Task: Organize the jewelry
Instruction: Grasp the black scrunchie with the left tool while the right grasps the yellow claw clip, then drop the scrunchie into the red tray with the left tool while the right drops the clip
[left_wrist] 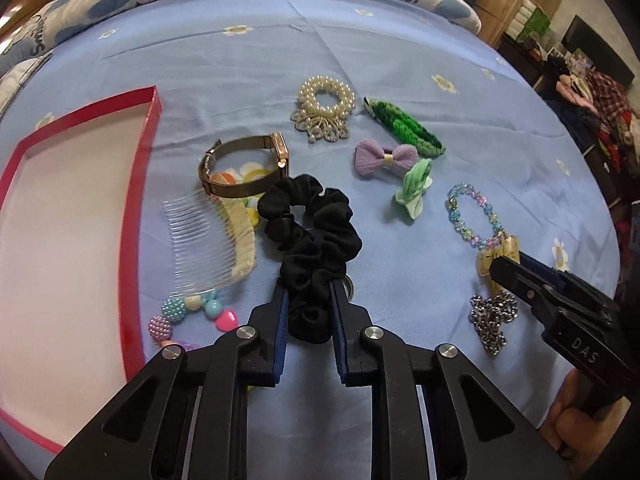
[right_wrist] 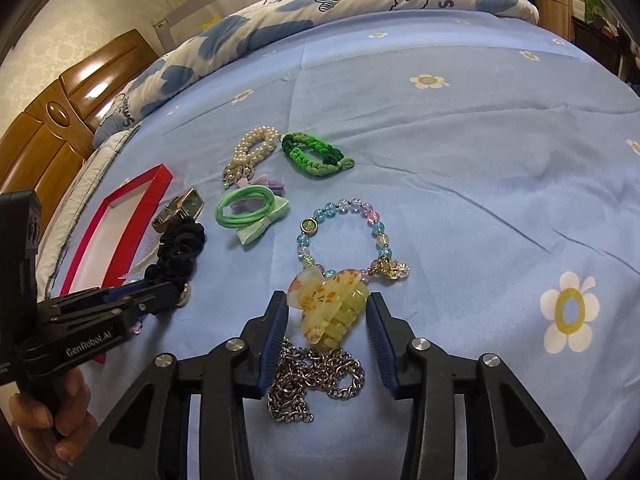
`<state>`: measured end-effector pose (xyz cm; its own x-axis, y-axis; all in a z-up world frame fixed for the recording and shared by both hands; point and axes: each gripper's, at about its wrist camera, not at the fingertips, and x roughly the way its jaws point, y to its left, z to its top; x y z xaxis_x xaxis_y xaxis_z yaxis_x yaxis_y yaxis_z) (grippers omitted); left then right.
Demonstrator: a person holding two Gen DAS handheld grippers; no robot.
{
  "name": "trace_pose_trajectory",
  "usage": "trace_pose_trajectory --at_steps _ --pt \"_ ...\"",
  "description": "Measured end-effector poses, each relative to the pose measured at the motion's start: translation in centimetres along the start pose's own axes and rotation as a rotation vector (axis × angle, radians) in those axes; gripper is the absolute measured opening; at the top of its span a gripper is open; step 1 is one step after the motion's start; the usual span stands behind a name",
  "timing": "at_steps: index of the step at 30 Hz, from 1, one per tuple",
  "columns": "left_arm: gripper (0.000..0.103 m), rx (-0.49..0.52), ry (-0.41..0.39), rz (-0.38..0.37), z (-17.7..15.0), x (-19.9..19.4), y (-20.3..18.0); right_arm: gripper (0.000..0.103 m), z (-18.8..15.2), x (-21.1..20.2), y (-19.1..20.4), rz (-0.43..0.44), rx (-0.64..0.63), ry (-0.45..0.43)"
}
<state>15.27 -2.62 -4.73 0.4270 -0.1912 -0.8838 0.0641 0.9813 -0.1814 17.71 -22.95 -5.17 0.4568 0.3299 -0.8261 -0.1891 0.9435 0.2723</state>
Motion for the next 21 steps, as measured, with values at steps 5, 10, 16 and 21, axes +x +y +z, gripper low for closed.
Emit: trace_pose_trajectory --at_steps 5,10,16,21 --pt "0.013 -0.009 -0.039 -0.030 -0.3 -2.0 0.2 0.040 0.0 -0.7 0.4 0.015 -0.008 -0.025" --pt "0.012 -0.012 -0.083 -0.050 -0.9 -4.5 0.1 0.040 -0.2 -1.9 1.1 0.045 -0.009 -0.041" --pt "0.012 -0.035 -0.130 -0.056 -1.8 -7.4 1.3 0.040 -0.5 -3.0 3.3 0.094 -0.042 -0.047" --pt "0.012 -0.087 -0.167 -0.030 -3.0 -9.9 3.8 0.040 -0.7 -3.1 6.2 0.148 -0.087 -0.039"
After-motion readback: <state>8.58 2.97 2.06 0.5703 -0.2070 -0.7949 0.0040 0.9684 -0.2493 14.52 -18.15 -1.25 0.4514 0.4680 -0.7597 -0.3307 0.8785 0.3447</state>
